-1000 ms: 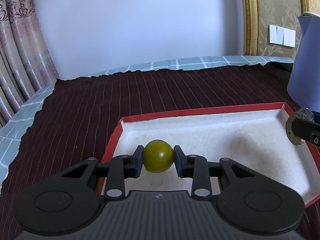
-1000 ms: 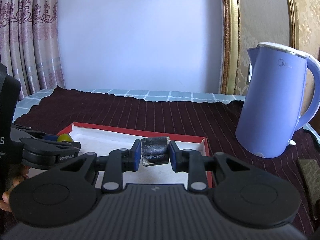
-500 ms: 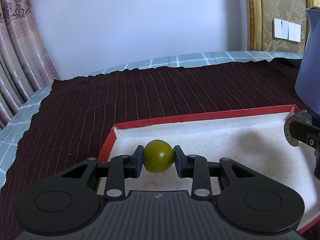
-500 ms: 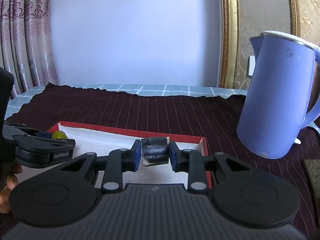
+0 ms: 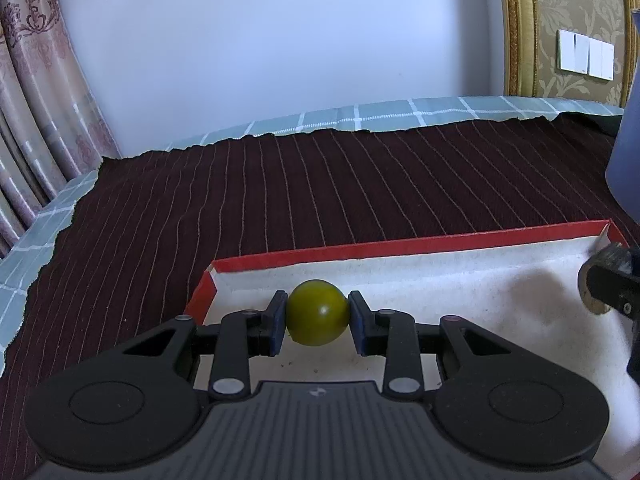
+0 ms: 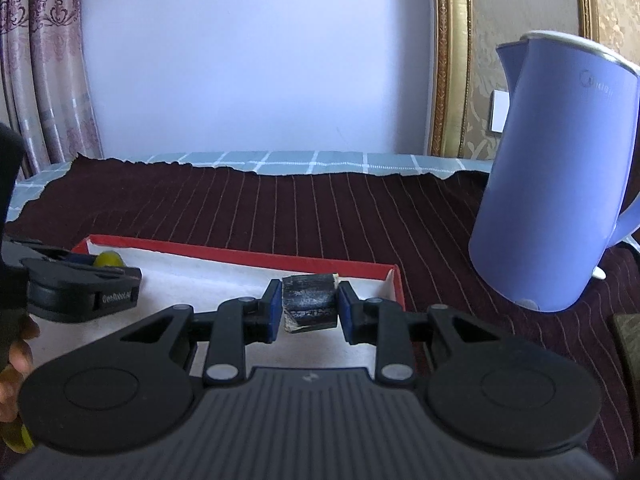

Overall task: Organize fruits
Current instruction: 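Open the right gripper releasing the cylinder while the left releases the lime into the tray, then withdraw both tools from the tray back toward the remaining fruits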

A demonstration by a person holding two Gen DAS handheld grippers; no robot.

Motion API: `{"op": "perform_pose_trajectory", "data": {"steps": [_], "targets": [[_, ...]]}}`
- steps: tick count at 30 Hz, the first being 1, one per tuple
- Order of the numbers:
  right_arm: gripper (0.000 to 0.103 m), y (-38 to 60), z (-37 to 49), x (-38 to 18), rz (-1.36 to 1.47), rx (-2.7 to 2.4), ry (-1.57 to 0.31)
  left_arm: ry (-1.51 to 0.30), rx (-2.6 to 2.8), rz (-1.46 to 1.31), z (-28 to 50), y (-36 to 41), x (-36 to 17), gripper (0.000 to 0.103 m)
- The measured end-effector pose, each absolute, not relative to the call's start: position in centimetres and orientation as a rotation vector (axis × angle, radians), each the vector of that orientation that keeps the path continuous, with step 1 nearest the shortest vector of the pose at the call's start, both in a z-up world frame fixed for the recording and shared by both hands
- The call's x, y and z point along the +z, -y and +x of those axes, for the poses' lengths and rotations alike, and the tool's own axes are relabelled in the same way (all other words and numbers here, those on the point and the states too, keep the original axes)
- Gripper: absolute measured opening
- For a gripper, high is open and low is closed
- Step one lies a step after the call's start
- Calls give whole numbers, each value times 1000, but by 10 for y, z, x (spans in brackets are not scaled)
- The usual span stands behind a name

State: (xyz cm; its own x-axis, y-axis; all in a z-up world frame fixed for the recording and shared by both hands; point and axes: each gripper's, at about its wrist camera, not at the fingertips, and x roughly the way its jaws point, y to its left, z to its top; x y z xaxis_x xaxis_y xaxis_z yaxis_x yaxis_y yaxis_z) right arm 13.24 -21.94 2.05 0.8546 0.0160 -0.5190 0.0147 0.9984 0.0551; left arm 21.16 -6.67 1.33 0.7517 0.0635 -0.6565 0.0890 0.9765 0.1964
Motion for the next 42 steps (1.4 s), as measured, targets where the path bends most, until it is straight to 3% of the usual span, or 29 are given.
{"op": "perform_pose_trajectory", "data": {"steps": [3, 11, 13, 15, 22, 39, 42], "targets": [[29, 219, 134, 19, 52, -2, -550, -732, -20, 216, 214, 68, 12, 32], [51, 221, 129, 20, 56, -18, -535, -724, -16, 216, 212, 68, 15, 37], [67, 221, 126, 21, 64, -20, -526, -722, -20, 211, 212, 67, 17, 53], [79, 220, 123, 21, 66, -16, -516, -707, -14, 216, 210, 68, 19, 62], [103, 217, 111, 27, 71, -25, -489, -688, -12, 219, 201, 66, 26, 63], [103, 213, 89, 21, 144, -25, -514, -697, -23, 152, 158, 40, 28, 63], [103, 212, 79, 21, 171, -18, -495, -675, -28, 145, 145, 35, 32, 73]]}}
